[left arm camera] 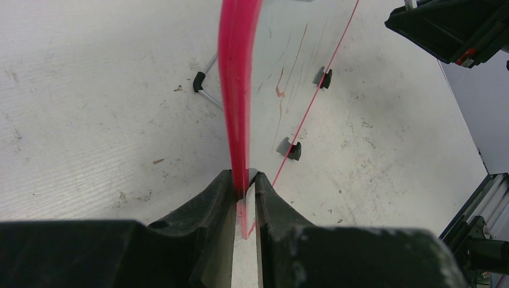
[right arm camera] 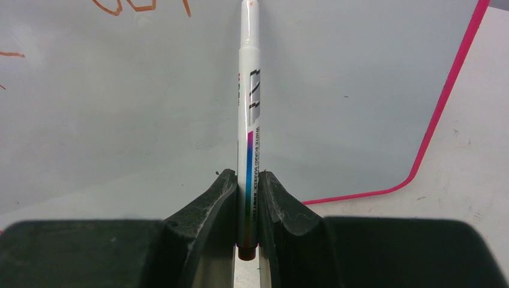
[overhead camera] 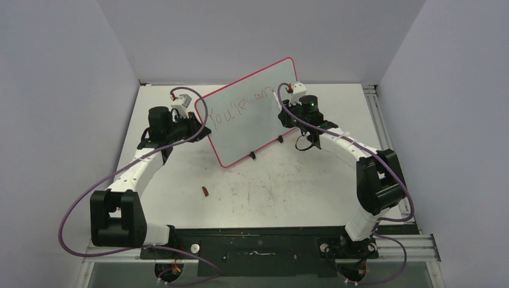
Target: Write a sentence on the whiteboard
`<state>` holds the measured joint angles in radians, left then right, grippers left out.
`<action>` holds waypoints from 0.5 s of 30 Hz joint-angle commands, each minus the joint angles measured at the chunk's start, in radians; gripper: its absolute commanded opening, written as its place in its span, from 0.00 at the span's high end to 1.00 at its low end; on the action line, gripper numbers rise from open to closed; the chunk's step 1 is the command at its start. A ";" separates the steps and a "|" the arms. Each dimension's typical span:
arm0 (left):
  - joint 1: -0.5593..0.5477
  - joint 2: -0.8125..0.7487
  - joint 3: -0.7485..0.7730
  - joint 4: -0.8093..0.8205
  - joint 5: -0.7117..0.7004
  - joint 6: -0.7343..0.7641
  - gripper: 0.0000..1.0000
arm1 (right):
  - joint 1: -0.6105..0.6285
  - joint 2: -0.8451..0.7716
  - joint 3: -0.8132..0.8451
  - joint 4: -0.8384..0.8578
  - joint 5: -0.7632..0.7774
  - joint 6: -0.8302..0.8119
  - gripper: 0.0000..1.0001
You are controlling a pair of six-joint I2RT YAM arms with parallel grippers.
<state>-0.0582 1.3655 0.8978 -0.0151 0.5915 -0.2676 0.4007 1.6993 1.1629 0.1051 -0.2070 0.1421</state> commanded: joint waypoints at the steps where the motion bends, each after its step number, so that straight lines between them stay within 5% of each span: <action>1: -0.002 -0.018 0.036 -0.020 -0.022 0.013 1.00 | 0.001 0.003 -0.001 0.007 0.026 0.001 0.95; 15: -0.002 -0.019 0.036 -0.023 -0.022 0.014 1.00 | 0.000 0.037 0.083 -0.003 0.021 -0.004 0.95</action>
<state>-0.0582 1.3655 0.8978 -0.0177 0.5880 -0.2676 0.4007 1.7195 1.1919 0.0910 -0.1982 0.1421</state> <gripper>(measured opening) 0.138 0.157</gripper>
